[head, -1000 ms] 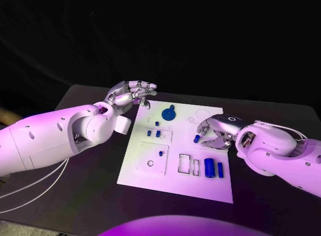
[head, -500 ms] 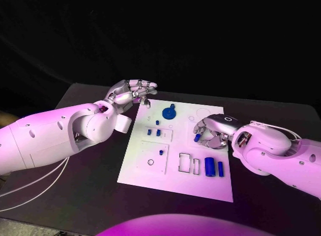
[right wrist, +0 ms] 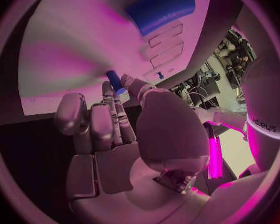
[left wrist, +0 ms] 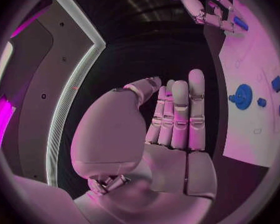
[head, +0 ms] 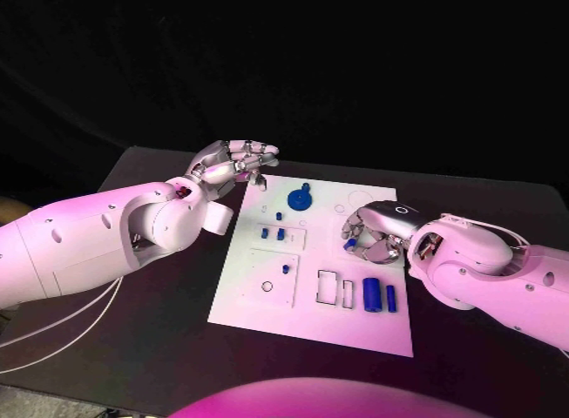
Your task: Assemble the parts on the task board
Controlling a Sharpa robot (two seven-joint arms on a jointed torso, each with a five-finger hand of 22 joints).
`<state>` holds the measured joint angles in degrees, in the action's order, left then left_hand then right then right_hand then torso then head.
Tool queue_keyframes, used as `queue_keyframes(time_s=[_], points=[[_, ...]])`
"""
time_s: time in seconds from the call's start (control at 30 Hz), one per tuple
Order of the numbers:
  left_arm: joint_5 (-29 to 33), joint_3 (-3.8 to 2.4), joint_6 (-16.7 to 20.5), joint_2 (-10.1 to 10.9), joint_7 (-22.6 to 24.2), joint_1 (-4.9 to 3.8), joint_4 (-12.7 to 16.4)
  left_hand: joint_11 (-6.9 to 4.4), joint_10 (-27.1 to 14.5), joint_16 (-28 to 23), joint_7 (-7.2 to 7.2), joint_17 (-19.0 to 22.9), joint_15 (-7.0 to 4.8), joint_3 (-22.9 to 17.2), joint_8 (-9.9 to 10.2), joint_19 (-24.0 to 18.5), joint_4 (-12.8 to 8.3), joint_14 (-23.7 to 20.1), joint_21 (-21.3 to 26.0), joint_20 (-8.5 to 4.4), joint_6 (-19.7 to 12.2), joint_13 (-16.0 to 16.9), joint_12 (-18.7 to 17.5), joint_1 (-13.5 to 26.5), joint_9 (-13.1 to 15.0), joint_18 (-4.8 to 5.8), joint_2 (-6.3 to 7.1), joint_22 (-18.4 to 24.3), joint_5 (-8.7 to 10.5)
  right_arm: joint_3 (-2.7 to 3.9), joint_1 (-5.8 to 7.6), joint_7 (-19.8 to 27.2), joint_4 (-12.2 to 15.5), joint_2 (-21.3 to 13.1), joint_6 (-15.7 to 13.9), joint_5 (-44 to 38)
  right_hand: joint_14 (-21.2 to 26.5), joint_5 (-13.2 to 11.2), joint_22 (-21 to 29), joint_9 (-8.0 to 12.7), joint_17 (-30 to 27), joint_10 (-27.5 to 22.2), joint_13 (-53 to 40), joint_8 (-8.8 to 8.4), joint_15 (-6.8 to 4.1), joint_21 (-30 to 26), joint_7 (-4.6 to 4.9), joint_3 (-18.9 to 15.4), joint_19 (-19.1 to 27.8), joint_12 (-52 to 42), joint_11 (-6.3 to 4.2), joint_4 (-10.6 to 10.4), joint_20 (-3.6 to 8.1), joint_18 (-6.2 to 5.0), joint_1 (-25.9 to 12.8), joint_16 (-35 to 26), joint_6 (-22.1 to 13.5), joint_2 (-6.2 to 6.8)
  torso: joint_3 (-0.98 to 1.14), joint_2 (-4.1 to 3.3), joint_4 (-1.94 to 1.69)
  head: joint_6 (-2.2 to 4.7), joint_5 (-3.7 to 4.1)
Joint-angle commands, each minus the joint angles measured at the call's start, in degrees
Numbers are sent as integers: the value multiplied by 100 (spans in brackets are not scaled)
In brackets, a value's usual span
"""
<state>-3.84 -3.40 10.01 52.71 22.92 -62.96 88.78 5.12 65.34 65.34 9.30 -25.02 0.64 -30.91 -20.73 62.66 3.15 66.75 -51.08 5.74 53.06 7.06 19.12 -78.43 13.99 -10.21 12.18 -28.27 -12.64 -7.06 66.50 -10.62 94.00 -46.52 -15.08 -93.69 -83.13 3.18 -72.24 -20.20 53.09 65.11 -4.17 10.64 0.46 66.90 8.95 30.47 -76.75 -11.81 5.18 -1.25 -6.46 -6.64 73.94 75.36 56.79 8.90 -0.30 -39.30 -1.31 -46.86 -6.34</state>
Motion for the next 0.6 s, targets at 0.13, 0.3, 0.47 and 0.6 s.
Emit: queue_keyframes(time_s=[0.13, 0.3, 0.47, 0.6], points=[[-14, -3, -125, -3, 9, -3, 17, -6, -25, 31, 20, 8, 2, 19, 39, 35, -11, 14, 18, 15, -14, -2, -16, -14, -6, -36, -30, 6, -5, -3, -7, 7, -4, 20, -10, -157, -43, -38, -111, -86, 76, 268, -57, 191, -83, 133, -117, 186, -88, -94, -116, -12, 61, 129, 59, 62, 285, -175, -2, -1, 5, -5, -5], [-15, -3, -141, -1, -3, -3, 17, -7, -21, 36, 20, 7, 2, 17, 38, 39, -11, 20, 17, 15, -11, -1, -16, -15, -5, -36, -39, 6, -6, -4, -8, -22, -12, 23, -33, -237, -49, -38, -162, -159, 103, 369, -79, 303, -134, 180, -159, 376, -112, -105, -167, 65, 117, 141, 166, 81, 336, -284, -3, 5, -4, -14, 0], [-16, -3, -154, 4, -15, -3, 19, -8, -19, 40, 19, 6, 1, 15, 38, 42, -12, 24, 16, 15, -9, 0, -17, -19, -5, -37, -45, 6, -7, -4, -8, -44, -15, 18, -46, -301, -53, -38, -189, -192, 119, 386, -86, 345, -139, 205, -155, 436, -125, -98, -169, 127, 129, 148, 201, 91, 330, -276, -3, 2, 0, -22, -2], [-18, -3, -160, 5, -20, -3, 18, -8, -19, 40, 19, 6, 1, 15, 38, 42, -12, 24, 16, 15, -9, 0, -17, -19, -5, -37, -45, 6, -7, -4, -8, -34, 12, 13, -98, -324, -54, -39, -213, -222, 129, 412, -97, 383, -142, 229, -151, 475, -135, -101, -173, 182, 135, 154, 227, 97, 330, -264, -2, 6, 7, -19, -11]])
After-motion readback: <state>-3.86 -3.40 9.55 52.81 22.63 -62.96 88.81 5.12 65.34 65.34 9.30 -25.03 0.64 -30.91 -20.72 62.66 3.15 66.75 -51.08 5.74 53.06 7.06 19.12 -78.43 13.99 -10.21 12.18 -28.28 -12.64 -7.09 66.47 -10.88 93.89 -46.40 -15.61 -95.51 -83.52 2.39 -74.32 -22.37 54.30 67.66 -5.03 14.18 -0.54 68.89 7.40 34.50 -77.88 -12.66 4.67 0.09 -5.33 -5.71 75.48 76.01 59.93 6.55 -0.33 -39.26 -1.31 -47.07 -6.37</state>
